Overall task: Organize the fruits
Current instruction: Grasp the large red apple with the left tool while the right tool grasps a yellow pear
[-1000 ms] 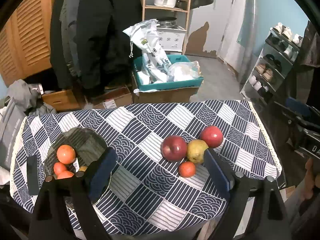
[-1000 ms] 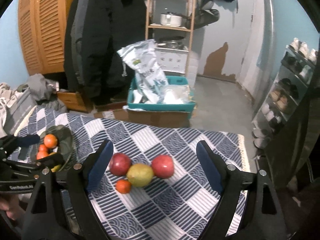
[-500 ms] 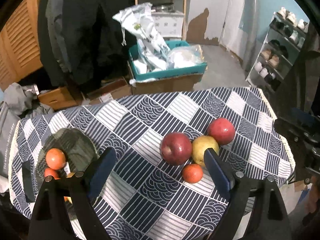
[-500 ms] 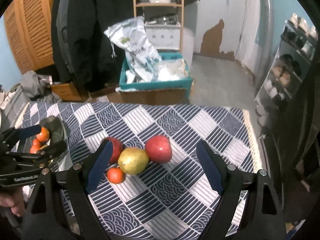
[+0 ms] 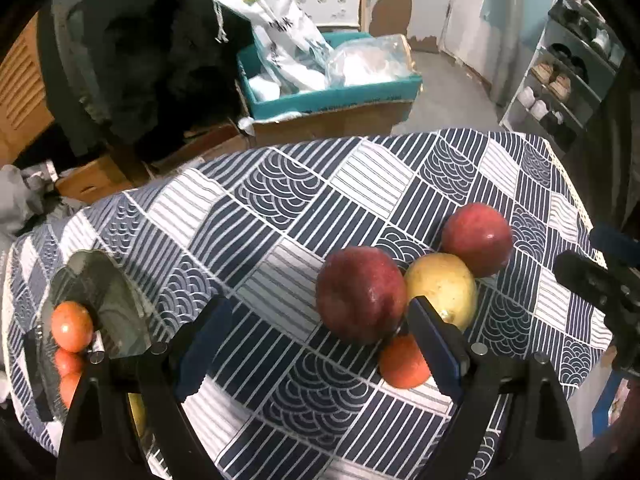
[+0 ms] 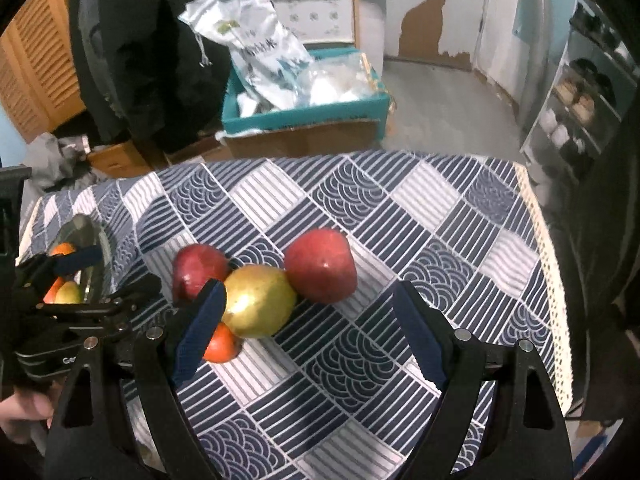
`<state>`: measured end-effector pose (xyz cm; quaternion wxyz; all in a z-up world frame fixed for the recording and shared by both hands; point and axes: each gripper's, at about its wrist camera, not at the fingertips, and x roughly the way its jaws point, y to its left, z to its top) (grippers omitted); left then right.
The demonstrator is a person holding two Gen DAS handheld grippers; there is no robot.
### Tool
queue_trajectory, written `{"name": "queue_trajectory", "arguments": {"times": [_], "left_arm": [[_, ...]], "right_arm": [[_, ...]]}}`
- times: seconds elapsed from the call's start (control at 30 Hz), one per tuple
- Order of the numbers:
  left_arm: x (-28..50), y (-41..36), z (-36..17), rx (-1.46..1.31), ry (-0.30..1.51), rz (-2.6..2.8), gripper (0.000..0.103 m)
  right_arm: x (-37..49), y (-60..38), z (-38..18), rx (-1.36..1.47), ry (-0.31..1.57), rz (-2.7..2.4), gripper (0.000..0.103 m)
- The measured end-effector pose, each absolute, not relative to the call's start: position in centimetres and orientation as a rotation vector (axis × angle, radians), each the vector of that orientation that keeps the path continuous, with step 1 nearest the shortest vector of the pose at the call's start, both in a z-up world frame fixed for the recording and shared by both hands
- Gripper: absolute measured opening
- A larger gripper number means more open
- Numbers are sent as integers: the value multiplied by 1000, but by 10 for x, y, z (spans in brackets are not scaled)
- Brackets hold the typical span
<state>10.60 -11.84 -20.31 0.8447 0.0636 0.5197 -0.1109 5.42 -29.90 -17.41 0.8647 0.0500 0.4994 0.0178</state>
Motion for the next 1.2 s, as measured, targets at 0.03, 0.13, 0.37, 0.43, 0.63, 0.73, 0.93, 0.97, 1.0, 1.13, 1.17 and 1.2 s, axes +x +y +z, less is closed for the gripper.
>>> {"name": "queue_trajectory", "arguments": {"times": [0.03, 0.13, 0.37, 0.43, 0.63, 0.73, 0.93, 0.97, 1.0, 1.13, 1.17, 1.2], "left_arm": [[108, -119, -206, 130, 1102, -239, 91], [114, -123, -215, 124, 1112, -261, 91], [126, -125, -234, 114, 1148, -279, 91], [128, -125, -237, 100, 1151, -293, 91], [138, -130, -250, 66, 1197, -321, 91], [140, -130, -255, 40, 1200, -329, 91], [143, -122, -260, -65, 1221, -377, 80], [143, -121, -260, -94, 1229, -401, 72], [143, -122, -260, -104, 1233, -404, 72], [140, -125, -257, -65, 1219, -386, 71], [138, -124, -256, -57, 1210, -364, 71], [136, -122, -253, -50, 1196, -341, 71]], "right_arm": [[56, -300, -179, 108, 1056, 34, 85], [61, -305, -192, 129, 1077, 37, 85], [69, -314, -219, 193, 1134, 34, 85], [69, -316, -222, 199, 1146, 26, 85], [72, -317, -223, 188, 1147, 22, 84], [73, -315, -223, 172, 1146, 24, 85], [72, -316, -226, 153, 1155, 25, 84], [72, -316, -226, 155, 1157, 25, 84], [71, -316, -226, 155, 1158, 24, 84], [70, -312, -224, 144, 1154, 29, 85], [70, -311, -224, 141, 1154, 29, 85], [70, -309, -223, 141, 1154, 31, 85]]}}
